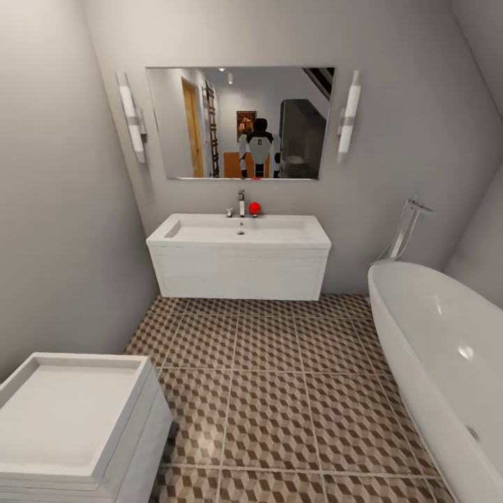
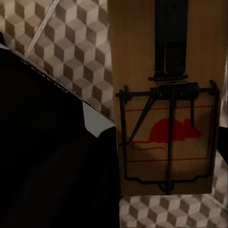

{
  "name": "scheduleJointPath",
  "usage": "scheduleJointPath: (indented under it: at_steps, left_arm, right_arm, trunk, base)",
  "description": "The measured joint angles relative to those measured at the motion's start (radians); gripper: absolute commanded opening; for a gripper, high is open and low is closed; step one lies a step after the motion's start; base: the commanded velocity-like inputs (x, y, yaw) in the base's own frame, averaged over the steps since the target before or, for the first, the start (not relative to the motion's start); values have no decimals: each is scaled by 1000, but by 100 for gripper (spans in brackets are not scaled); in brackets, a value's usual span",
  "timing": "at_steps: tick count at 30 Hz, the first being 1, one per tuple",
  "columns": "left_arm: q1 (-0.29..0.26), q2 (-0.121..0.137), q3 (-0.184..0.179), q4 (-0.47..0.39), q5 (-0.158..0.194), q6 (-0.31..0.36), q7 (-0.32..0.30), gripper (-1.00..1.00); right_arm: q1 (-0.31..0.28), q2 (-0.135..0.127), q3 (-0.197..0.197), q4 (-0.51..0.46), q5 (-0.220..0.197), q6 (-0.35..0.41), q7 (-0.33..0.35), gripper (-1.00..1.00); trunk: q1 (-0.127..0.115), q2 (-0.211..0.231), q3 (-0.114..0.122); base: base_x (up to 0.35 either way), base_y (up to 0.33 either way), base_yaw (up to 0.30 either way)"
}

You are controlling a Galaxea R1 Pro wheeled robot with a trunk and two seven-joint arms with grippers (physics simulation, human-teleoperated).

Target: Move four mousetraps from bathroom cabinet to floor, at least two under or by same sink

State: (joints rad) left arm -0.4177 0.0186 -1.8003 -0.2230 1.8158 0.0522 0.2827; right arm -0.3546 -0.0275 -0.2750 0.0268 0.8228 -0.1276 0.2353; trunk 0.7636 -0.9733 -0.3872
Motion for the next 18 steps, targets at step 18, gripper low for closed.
scheduleJointPath:
  at_steps: [18]
  left_arm:
    - [0,0,0,0,0,0,0,-100]
  right_arm:
    - [0,5,0,0,0,-6,-2,-100]
  trunk:
    - [0,0,0]
  base:
    - [335,0,0]
